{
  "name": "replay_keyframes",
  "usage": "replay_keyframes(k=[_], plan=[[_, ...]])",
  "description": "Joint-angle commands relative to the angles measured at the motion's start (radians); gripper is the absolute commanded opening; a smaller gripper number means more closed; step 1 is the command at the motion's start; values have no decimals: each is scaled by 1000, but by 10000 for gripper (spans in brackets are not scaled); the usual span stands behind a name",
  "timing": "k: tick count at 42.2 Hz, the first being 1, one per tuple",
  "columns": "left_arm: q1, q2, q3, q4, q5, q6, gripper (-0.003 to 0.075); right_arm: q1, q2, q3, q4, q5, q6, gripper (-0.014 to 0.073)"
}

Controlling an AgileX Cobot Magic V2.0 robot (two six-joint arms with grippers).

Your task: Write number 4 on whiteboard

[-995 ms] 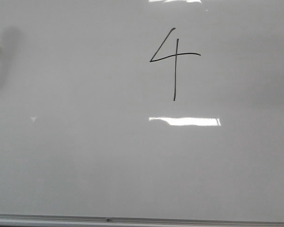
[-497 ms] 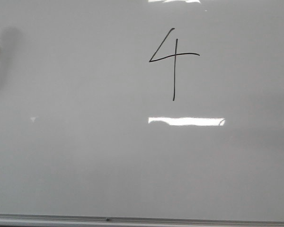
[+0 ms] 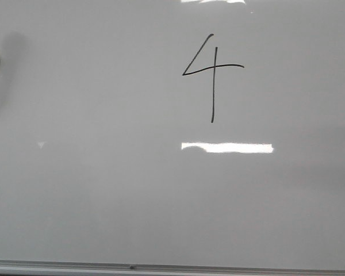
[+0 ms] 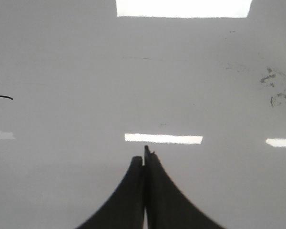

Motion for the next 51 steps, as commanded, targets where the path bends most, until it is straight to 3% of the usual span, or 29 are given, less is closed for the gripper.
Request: replay_keyframes(k=[1,51], plan=[[2,-14,5,-2,-91,-7,-20,-5,-16,-14,-9,-83,-2,-69],[2,-14,5,-2,-91,-7,-20,28,-17,-14,3,-75,4,-69]])
